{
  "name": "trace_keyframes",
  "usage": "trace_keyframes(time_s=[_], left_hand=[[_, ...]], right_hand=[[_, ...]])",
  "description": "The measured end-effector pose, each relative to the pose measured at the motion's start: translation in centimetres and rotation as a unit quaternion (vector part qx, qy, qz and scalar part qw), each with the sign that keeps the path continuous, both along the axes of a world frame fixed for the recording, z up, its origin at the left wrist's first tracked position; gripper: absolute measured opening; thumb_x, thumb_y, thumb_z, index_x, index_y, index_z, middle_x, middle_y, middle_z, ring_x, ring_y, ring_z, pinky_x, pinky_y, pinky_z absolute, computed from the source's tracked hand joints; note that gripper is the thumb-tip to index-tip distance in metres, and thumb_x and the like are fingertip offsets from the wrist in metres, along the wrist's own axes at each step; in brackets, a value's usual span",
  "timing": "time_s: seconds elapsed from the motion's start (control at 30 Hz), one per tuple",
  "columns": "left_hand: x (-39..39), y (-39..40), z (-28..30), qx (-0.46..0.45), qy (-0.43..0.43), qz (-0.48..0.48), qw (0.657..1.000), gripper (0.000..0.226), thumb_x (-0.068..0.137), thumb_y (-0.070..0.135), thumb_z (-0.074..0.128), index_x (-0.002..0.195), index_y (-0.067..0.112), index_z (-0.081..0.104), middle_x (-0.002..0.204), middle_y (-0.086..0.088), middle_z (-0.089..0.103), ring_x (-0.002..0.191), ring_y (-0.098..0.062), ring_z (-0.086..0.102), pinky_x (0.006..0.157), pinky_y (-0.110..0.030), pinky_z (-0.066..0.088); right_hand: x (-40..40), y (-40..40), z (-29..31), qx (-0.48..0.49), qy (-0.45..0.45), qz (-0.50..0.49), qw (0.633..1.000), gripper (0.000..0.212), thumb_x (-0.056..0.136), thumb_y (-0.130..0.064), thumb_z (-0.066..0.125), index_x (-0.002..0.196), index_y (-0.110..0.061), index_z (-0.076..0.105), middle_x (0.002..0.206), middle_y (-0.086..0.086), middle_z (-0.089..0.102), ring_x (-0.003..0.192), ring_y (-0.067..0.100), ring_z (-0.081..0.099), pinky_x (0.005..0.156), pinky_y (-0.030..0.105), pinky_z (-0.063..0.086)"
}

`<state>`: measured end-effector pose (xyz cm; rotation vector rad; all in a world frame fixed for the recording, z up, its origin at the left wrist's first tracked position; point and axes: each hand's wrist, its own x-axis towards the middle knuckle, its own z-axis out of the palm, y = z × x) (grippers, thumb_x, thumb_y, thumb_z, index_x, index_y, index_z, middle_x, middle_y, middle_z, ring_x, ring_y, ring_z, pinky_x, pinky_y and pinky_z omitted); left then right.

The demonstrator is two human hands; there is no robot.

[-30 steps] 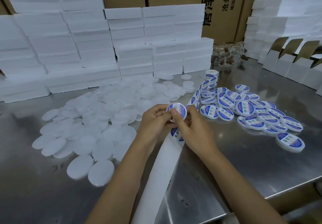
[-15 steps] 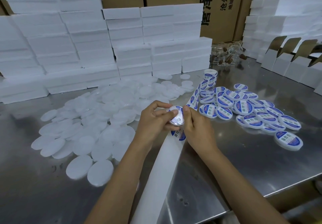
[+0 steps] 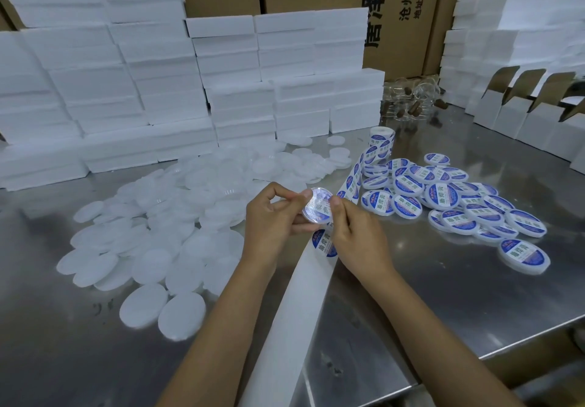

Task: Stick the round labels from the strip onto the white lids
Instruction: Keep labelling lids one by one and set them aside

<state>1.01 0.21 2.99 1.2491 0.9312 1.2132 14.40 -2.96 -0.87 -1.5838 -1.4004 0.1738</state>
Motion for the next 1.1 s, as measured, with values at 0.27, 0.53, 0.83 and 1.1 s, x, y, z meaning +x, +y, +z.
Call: trace_keyframes(time_s=[0.27, 0.53, 0.83, 1.1], left_hand=[[0.1, -0.1, -0.1, -0.004, -0.005, -0.071, 0.997, 0.036, 0.089, -0.003, 0.072, 0.121, 0.013, 0.068, 0.095, -0.016, 0.077, 0.084, -0.024, 0.077, 0.068, -0.024, 0.06], [-0.1, 0.6, -0.4, -0.022, -0.013, 0.009, 1.0, 0.018, 0.089, 0.012, 0.076, 0.107, 0.015, 0.077, 0.084, -0.003, 0.079, 0.075, -0.021, 0.077, 0.059, -0.023, 0.06], [0.2, 0.8, -0.8, -0.066, -0.004, -0.024, 0.998, 0.05, 0.101, 0.026, 0.062, 0.148, 0.033, 0.048, 0.101, 0.007, 0.074, 0.08, -0.022, 0.078, 0.056, -0.028, 0.059], [0.1, 1.3, -1.0, -0.063, 0.035, 0.022, 0.997, 0.045, 0.103, 0.021, 0.057, 0.147, 0.03, 0.051, 0.102, 0.002, 0.078, 0.078, -0.021, 0.077, 0.064, -0.034, 0.063]], right_hand=[[0.2, 0.1, 0.3, -0.005, 0.111, 0.038, 0.993, 0.045, 0.106, -0.034, 0.042, 0.07, -0.007, 0.046, 0.06, 0.0, 0.047, 0.058, 0.013, 0.042, 0.061, 0.039, 0.037], [0.3, 0.1, 0.8, -0.074, 0.182, 0.135, 0.971, 0.051, 0.101, -0.04, 0.053, 0.068, -0.001, 0.053, 0.054, -0.002, 0.043, 0.049, 0.006, 0.037, 0.049, 0.018, 0.033], [4.1, 1.4, 1.2, -0.089, 0.448, -0.03, 0.889, 0.043, 0.102, -0.04, 0.052, 0.071, -0.012, 0.059, 0.044, -0.008, 0.041, 0.039, 0.007, 0.032, 0.045, 0.024, 0.026], [10.1, 3.6, 1.5, -0.004, 0.659, -0.035, 0.752, 0.038, 0.108, -0.032, 0.038, 0.087, -0.007, 0.057, 0.058, -0.002, 0.036, 0.043, 0.008, 0.029, 0.037, 0.018, 0.027]])
